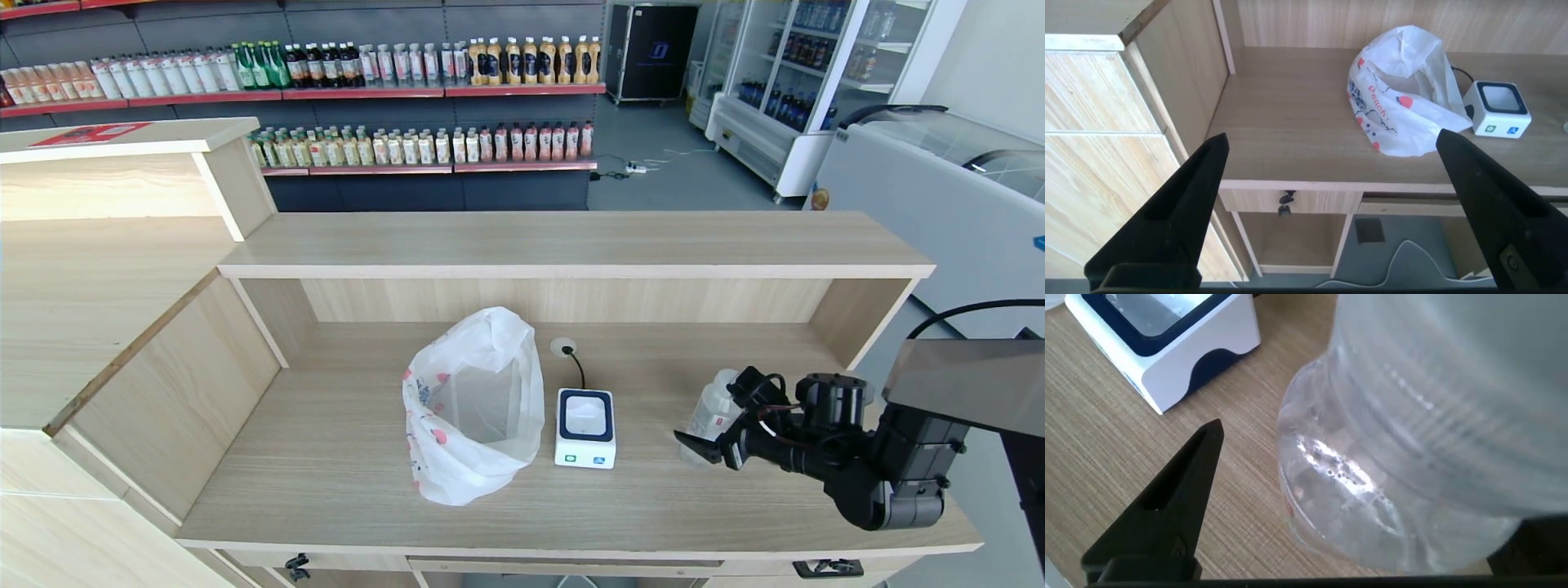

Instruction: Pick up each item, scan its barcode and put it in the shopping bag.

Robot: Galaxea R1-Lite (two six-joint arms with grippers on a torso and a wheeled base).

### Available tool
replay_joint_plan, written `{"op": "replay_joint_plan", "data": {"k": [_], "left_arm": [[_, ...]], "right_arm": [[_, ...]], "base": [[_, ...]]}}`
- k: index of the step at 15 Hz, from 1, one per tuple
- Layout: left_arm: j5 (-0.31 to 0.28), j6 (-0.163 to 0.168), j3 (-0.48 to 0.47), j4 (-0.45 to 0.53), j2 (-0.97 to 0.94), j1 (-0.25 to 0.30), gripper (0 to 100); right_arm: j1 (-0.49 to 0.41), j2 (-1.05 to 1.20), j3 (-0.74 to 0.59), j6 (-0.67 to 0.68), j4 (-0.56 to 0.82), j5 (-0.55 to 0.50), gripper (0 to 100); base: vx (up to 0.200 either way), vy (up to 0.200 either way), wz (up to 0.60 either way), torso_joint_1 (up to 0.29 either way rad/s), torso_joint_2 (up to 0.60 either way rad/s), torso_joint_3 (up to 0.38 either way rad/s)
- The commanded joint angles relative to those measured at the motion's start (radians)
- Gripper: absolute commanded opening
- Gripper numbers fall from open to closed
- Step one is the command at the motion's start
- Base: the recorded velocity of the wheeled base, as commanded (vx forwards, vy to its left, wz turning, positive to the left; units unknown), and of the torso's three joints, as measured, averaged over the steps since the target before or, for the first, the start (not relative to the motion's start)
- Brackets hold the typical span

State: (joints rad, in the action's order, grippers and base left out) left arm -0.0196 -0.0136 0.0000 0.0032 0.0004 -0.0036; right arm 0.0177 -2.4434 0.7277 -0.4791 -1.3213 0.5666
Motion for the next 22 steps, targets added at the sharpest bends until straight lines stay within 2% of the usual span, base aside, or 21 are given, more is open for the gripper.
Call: {"op": "replay_joint_plan", "data": {"k": [1, 6, 8, 9, 19, 22], "left_arm": [[0.000, 0.000, 0.000, 0.000, 0.001, 0.001, 100], [0.000, 0.000, 0.000, 0.000, 0.001, 0.001, 100], [0.000, 0.000, 0.000, 0.000, 0.001, 0.001, 100], [0.000, 0.000, 0.000, 0.000, 0.001, 0.001, 100], [0.000, 0.000, 0.000, 0.000, 0.001, 0.001, 100], [0.000, 0.000, 0.000, 0.000, 0.001, 0.001, 100]], "right_arm": [[0.005, -0.014, 0.010, 0.002, 0.001, 0.004, 100], [0.011, -0.037, 0.029, 0.005, -0.009, 0.007, 100], [0.005, -0.031, 0.033, 0.045, -0.015, 0.018, 100], [0.001, -0.029, 0.033, 0.054, -0.027, 0.033, 0], [-0.031, 0.011, 0.033, 0.037, -0.033, 0.030, 0], [-0.031, 0.070, 0.032, 0.148, -0.032, 0.029, 0]], "base": [[0.000, 0.000, 0.00, 0.000, 0.00, 0.000], [0.000, 0.000, 0.00, 0.000, 0.00, 0.000], [0.000, 0.000, 0.00, 0.000, 0.00, 0.000], [0.000, 0.000, 0.00, 0.000, 0.00, 0.000], [0.000, 0.000, 0.00, 0.000, 0.00, 0.000], [0.000, 0.000, 0.00, 0.000, 0.00, 0.000]]}}
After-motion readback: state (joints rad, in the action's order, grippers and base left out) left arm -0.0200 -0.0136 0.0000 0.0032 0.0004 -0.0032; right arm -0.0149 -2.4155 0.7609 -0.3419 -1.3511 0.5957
